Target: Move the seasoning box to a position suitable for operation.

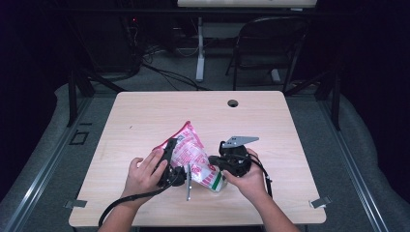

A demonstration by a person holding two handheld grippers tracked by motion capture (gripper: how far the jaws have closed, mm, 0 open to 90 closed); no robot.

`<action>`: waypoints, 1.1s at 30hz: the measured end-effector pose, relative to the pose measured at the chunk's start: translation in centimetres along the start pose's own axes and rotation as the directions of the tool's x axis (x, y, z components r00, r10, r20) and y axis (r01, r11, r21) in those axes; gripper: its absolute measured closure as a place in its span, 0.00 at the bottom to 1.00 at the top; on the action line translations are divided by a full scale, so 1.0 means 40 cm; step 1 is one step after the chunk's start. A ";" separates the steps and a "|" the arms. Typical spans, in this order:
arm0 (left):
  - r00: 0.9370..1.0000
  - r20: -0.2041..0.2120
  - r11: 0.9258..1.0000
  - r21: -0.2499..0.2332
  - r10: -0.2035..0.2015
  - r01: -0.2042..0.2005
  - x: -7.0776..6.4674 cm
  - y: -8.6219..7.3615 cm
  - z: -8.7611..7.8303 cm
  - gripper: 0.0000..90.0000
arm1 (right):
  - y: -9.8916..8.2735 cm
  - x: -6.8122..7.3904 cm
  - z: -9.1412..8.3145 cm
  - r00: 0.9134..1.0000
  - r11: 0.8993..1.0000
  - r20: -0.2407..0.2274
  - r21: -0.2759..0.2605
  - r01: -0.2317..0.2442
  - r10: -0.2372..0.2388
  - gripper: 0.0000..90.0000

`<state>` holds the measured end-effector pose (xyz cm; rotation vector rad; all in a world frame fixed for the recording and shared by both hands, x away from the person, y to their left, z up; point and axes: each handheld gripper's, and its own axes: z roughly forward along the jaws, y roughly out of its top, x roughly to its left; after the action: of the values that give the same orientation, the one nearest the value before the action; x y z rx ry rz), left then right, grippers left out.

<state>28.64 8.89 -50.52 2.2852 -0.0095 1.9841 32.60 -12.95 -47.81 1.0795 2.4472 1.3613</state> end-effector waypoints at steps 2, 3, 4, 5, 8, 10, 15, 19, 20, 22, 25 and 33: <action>1.000 0.000 1.000 0.000 0.000 0.000 0.000 0.000 0.000 0.68 | 0.000 0.000 0.000 1.000 1.000 0.001 0.000 -0.001 0.001 1.00; 1.000 0.003 1.000 0.001 0.000 0.000 0.000 0.000 0.000 0.68 | 0.000 0.001 0.001 1.000 1.000 0.001 -0.002 -0.003 0.003 1.00; 1.000 0.003 1.000 0.001 0.000 0.000 0.001 0.000 -0.001 0.68 | 0.000 0.001 0.001 1.000 1.000 0.001 -0.002 -0.003 0.003 1.00; 1.000 0.003 1.000 0.001 0.001 -0.001 0.001 0.000 -0.001 0.68 | 0.000 0.001 0.001 1.000 1.000 0.001 -0.003 -0.003 0.003 1.00; 1.000 -0.004 1.000 -0.002 0.007 -0.007 0.001 0.001 -0.001 0.68 | -0.001 0.001 0.001 1.000 1.000 0.001 -0.002 -0.003 0.003 1.00; 1.000 -0.003 1.000 -0.001 0.007 -0.007 0.001 0.001 -0.001 0.68 | 0.000 0.000 0.001 1.000 1.000 0.001 0.000 -0.001 0.001 1.00; 1.000 -0.005 1.000 0.000 0.011 -0.011 0.002 0.002 -0.003 0.68 | 0.000 0.000 0.000 1.000 1.000 0.000 -0.001 -0.003 0.003 1.00; 1.000 -0.008 1.000 -0.002 0.010 -0.010 0.003 0.003 -0.003 0.68 | 0.000 0.000 0.000 1.000 1.000 -0.002 -0.001 -0.002 0.002 1.00; 1.000 -0.012 1.000 -0.003 0.013 -0.013 0.004 0.004 -0.004 0.68 | 0.000 0.000 0.001 1.000 1.000 -0.002 -0.002 -0.003 0.003 1.00; 1.000 -0.017 1.000 -0.004 0.018 -0.018 0.004 0.004 -0.003 0.68 | -0.001 0.000 0.002 1.000 1.000 -0.001 -0.005 -0.006 0.006 1.00; 1.000 -0.018 1.000 0.000 0.023 -0.023 0.004 0.005 -0.005 0.68 | -0.001 0.000 0.003 1.000 1.000 0.000 -0.005 -0.006 0.006 1.00; 1.000 -0.017 1.000 0.002 0.025 -0.025 0.006 0.007 -0.007 0.68 | -0.002 -0.001 0.003 1.000 1.000 0.000 -0.007 -0.007 0.007 1.00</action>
<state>28.38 8.66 -50.22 2.2801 -0.0342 2.0164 32.62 -12.90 -47.96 1.0871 2.4397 1.3708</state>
